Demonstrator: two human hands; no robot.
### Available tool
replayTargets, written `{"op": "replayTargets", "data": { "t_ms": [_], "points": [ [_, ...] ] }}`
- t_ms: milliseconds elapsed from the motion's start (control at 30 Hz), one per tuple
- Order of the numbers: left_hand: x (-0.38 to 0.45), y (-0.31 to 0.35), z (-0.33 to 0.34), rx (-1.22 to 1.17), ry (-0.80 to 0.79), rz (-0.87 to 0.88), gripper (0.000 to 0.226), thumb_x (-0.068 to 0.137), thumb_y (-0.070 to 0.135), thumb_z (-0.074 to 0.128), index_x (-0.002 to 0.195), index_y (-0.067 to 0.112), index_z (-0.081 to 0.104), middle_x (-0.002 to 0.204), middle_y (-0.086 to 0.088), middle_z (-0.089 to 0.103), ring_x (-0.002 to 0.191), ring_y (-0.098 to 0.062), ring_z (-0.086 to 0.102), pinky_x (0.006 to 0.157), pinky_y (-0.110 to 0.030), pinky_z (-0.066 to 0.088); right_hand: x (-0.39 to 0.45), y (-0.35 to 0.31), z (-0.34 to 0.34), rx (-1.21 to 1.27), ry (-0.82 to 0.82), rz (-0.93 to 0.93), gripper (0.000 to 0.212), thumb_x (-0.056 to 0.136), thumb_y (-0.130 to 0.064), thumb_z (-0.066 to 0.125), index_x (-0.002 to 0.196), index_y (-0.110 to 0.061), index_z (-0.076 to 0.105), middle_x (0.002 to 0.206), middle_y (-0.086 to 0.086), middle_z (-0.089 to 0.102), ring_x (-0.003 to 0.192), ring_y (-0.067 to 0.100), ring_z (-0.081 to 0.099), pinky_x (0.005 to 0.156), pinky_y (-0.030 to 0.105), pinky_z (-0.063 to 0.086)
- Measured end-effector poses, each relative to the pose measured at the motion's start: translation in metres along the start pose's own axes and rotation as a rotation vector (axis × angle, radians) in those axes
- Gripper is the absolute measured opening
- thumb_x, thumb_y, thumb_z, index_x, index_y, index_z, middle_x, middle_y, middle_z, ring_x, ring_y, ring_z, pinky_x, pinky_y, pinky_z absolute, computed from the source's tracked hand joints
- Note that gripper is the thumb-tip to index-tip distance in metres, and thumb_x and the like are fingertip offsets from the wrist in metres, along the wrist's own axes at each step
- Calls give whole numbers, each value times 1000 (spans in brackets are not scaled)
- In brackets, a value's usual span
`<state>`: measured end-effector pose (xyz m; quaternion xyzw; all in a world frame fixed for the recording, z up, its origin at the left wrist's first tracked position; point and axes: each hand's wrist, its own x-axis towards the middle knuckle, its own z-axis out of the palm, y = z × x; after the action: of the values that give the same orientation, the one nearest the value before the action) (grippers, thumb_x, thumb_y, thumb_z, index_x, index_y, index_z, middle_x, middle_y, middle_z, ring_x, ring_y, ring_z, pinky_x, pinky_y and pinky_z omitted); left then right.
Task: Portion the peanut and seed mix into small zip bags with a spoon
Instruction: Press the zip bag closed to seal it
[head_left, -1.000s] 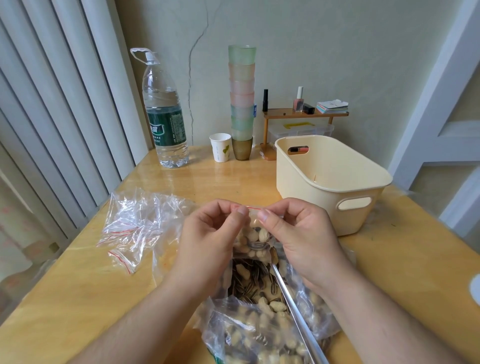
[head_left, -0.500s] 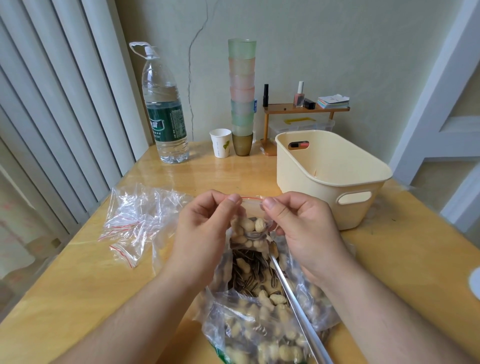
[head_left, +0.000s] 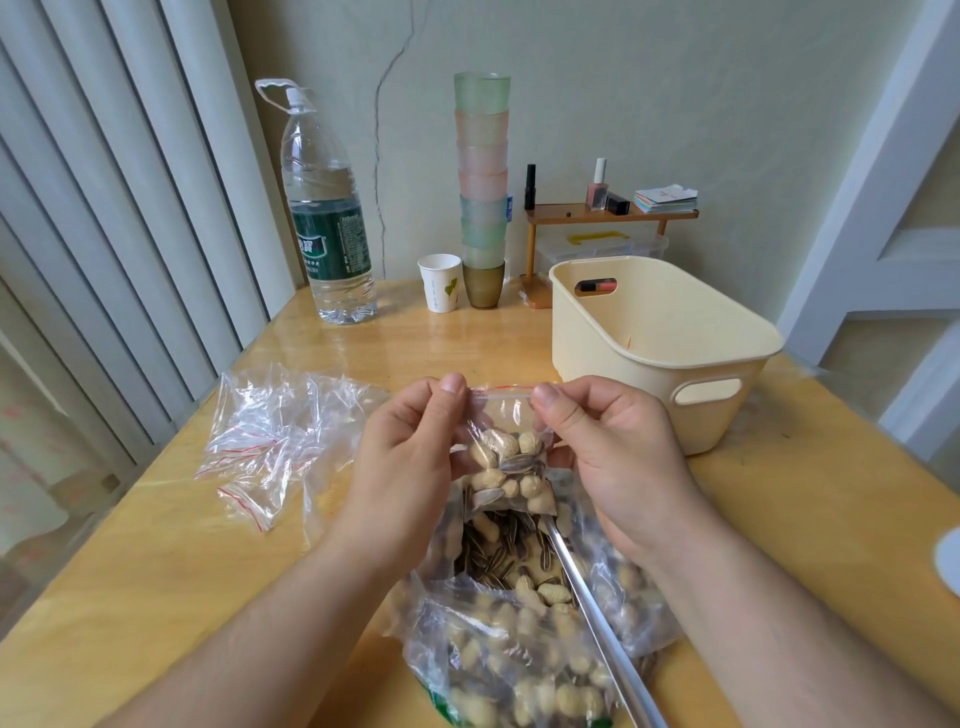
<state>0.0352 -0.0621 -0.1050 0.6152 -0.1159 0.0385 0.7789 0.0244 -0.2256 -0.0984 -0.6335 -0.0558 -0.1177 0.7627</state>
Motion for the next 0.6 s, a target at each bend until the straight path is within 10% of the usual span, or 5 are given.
{"op": "replayTargets", "data": {
  "t_ms": [167,333,500,600],
  "points": [
    [2,-1,2,-61,-15,-64,50,107,45,45,78,27,80,72,4,68,63,-8,60,57,-21,50,3,0,-1,49,48,57,17,88,-22,74,72,-17,72,68,0,69,61,9,60,52,19,46],
    [1,-9,-3,8,-231,-95,12,92,23,76,99,13,77,91,-13,75,85,-25,73,84,-44,62,5,0,-2,175,79,98,20,79,-30,72,80,-10,70,71,4,69,60,12,65,51,24,52],
    [3,-3,6,-94,-155,-32,9,88,7,78,93,15,77,93,-19,76,83,-27,75,75,-39,64,5,-3,-3,232,-41,117,28,89,-36,72,99,-11,79,95,18,77,84,30,70,77,47,59],
    [12,3,4,-60,-183,-23,18,87,10,80,104,13,75,99,-25,74,88,-36,73,77,-44,64,4,-6,-7,249,-71,115,24,86,-35,70,94,-15,81,91,13,77,77,21,71,63,32,60]
  ]
}}
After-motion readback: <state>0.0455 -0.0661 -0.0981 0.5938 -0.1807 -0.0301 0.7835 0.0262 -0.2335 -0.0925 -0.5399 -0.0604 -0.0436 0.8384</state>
